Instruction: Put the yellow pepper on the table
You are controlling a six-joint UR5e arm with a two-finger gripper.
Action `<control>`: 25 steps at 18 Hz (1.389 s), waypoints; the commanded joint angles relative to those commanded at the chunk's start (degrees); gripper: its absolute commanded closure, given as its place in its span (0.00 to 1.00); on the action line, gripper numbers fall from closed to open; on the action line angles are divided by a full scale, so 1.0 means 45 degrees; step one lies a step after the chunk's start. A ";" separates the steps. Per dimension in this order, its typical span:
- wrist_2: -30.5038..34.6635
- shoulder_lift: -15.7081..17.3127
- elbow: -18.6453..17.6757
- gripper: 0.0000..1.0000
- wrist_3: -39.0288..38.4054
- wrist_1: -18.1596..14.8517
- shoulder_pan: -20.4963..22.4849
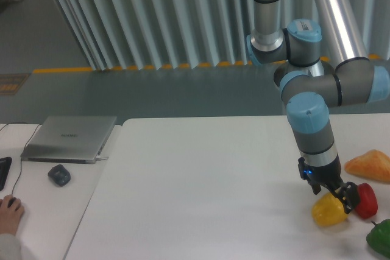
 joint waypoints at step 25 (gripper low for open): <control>-0.2051 -0.0701 0.2735 0.00 0.6817 -0.3342 0.3458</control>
